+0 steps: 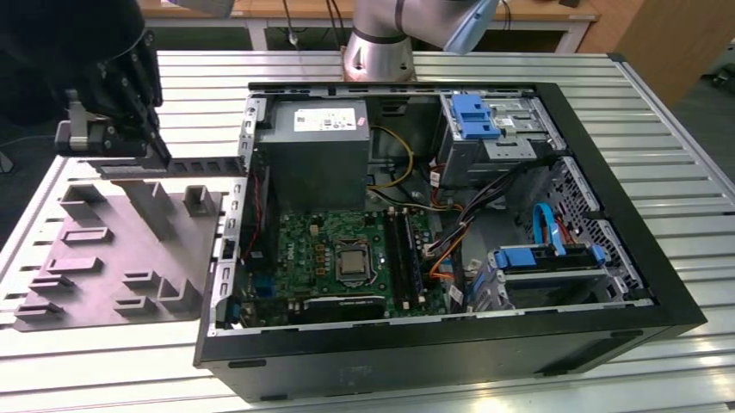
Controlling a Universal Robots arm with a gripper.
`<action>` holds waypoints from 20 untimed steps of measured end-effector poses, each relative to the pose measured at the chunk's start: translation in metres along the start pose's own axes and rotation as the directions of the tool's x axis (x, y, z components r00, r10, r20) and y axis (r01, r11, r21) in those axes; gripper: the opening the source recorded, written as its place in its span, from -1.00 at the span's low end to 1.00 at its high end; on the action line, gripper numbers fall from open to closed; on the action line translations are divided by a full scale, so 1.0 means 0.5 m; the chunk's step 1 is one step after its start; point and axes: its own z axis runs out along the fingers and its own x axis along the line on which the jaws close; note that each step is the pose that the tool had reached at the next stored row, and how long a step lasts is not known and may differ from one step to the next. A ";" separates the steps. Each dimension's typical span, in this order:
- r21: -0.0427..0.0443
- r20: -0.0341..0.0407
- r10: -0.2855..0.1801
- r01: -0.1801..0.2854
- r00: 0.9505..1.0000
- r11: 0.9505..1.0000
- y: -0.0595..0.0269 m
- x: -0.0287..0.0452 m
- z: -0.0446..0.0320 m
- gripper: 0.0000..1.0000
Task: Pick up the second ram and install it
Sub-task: 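Pick up the second ram and move it above second insertion slot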
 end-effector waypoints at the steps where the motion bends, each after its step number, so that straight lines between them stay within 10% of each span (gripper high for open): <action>1: 0.000 0.000 0.000 0.000 1.000 1.000 -0.005 0.000 0.000 -0.77; 20: 0.000 0.000 0.000 0.000 1.000 1.000 -0.081 -0.005 0.000 -0.77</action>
